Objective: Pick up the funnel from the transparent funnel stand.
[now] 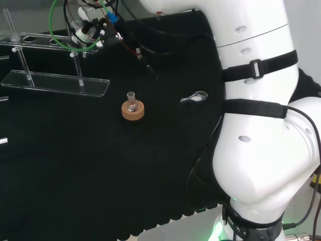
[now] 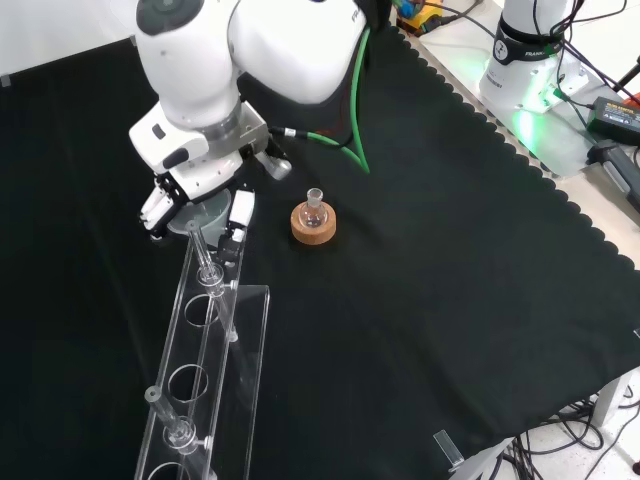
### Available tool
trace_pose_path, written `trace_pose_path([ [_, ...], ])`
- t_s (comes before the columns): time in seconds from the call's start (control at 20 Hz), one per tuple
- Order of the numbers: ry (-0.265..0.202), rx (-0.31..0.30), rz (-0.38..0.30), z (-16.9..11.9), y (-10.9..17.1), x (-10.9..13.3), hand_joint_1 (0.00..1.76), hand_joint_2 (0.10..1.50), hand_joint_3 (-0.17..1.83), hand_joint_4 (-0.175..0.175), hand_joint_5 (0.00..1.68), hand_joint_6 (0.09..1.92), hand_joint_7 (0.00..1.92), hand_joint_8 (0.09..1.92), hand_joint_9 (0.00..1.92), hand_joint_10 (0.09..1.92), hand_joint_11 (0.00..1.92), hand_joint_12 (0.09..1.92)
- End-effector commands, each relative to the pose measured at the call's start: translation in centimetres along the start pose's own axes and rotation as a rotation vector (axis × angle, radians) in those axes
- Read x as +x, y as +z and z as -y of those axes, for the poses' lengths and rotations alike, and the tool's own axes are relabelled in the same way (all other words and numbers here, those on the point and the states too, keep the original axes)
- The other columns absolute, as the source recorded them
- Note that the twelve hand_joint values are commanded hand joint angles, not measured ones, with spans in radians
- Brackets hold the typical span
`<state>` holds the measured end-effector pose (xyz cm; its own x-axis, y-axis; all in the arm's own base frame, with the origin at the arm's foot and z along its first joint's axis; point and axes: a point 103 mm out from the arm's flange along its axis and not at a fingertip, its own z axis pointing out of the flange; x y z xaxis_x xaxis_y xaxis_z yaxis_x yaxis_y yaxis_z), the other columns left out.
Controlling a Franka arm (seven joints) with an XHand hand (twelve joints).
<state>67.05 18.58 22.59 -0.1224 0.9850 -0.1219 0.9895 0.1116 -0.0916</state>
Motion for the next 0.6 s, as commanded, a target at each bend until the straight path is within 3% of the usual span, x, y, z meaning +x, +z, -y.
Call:
trace_pose_path([
  [0.05, 0.004, 0.006, 0.039, -0.1, 0.5, 0.3, 0.89, 0.95, 0.18, -0.175, 0.66, 1.24, 0.98, 1.60, 1.57, 1.25, 1.92, 1.21],
  [0.2, -0.014, -0.028, 0.087, 0.1, -0.8, 0.6, 0.92, 0.95, 0.20, -0.175, 0.69, 1.27, 1.03, 1.62, 1.59, 1.29, 1.92, 1.24],
  [0.5, 0.039, -0.109, 0.116, 1.7, -4.5, -1.1, 0.95, 0.96, 0.22, -0.175, 0.72, 1.30, 1.08, 1.64, 1.64, 1.33, 1.92, 1.29],
  [0.6, 0.048, -0.134, 0.127, 2.1, -5.8, -1.3, 1.00, 1.02, 0.22, -0.038, 0.82, 1.24, 1.09, 1.64, 1.64, 1.33, 1.92, 1.30],
])
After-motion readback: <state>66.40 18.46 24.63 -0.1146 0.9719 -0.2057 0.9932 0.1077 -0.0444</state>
